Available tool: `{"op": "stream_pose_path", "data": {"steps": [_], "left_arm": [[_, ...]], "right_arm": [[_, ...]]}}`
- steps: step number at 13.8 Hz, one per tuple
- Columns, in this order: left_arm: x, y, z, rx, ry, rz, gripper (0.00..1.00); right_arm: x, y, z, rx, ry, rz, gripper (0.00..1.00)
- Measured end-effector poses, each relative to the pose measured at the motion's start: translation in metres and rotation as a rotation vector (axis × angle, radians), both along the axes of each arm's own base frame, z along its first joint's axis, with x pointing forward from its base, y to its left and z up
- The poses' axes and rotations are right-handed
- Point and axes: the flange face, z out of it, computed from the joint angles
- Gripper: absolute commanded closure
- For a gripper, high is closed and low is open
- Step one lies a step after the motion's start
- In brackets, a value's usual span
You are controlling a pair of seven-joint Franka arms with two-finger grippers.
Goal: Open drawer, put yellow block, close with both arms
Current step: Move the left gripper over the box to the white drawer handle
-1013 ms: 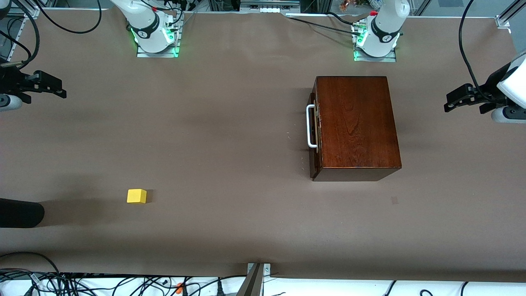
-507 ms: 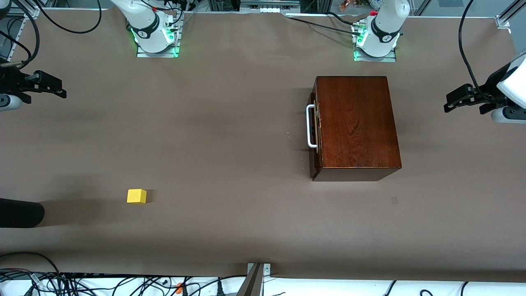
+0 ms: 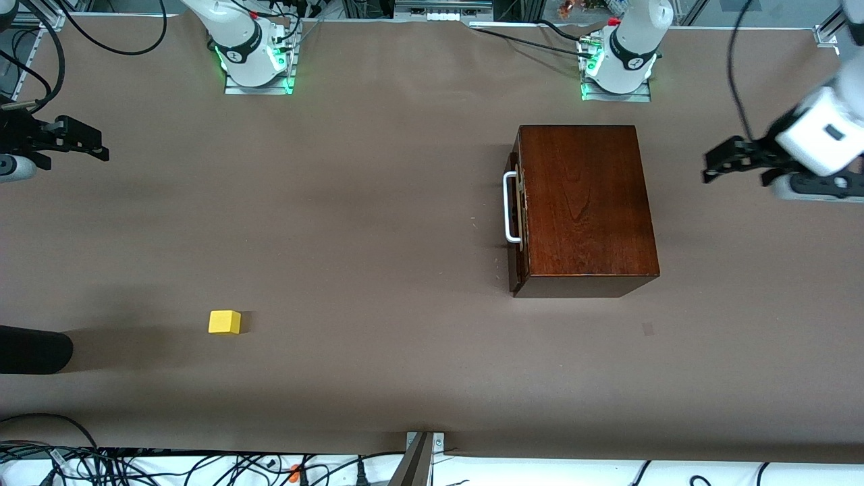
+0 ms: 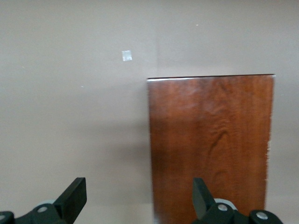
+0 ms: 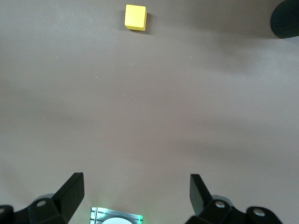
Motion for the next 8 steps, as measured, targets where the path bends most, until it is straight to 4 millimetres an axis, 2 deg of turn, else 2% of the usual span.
{"op": "stream_pose_path", "data": {"steps": [5,7,8], "left_arm": [[-0.032,-0.137,0.004,-0.007,-0.019,0.064,0.00],[-0.055,-0.195,-0.002,0.021,-0.021,0.060,0.00],[-0.068,-0.226,-0.012,0.058,-0.024,0.055,0.00]], "right_arm": [[0.000,-0.001,0.000,0.000,0.001,-0.002,0.00],[0.000,-0.002,0.000,0.000,0.002,-0.003,0.00],[-0.001,-0.002,0.000,0.000,0.003,-0.004,0.00]]}}
